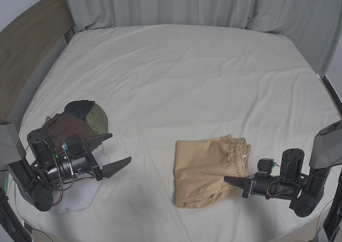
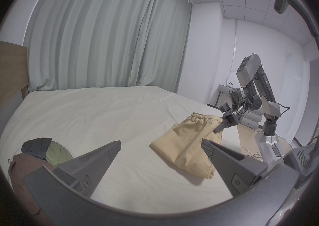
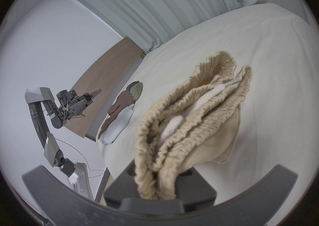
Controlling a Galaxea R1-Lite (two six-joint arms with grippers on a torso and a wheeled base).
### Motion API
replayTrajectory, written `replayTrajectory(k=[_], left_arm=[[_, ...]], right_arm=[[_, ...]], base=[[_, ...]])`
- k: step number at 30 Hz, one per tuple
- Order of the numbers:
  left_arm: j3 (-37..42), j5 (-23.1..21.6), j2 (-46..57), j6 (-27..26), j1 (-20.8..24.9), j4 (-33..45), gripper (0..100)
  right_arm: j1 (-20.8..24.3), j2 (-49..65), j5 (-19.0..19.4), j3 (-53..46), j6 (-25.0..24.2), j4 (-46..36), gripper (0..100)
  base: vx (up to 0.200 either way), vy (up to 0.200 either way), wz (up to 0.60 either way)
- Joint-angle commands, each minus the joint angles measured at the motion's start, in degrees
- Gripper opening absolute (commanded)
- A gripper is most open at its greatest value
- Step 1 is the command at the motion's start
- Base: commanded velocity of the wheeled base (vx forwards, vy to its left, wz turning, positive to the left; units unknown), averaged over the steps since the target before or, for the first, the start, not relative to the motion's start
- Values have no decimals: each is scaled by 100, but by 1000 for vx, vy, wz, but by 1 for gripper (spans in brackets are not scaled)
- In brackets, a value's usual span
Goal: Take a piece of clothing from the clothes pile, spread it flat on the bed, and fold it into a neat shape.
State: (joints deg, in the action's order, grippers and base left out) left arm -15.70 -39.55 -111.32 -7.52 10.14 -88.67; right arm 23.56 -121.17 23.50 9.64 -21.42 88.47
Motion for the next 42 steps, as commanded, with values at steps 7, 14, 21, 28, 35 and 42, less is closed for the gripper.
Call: replayTrajectory(k=[7,14,21,28,35,42], left_arm=[[58,0,14,-4,5,-1,100],[146,-106,32,-83,-30,-1,100],[340,-53,137,-171,-39,-1,100],[533,202,392,-109,-30,-1,100],[542,193,480,-162,-258,-10,100],[524,175,726,-74,-311,-1,100]], right_arm=[[8,235,40,20,-3,4,0],[113,410,155,108,-55,4,0],[254,542,163,152,-178,13,0],[395,709,163,231,-222,4,0],[474,718,155,460,-275,4,0],[535,727,137,890,-284,-5,0]], base=[[0,0,0],[0,0,0],[0,0,0],[0,0,0],[0,0,0],[0,0,0]])
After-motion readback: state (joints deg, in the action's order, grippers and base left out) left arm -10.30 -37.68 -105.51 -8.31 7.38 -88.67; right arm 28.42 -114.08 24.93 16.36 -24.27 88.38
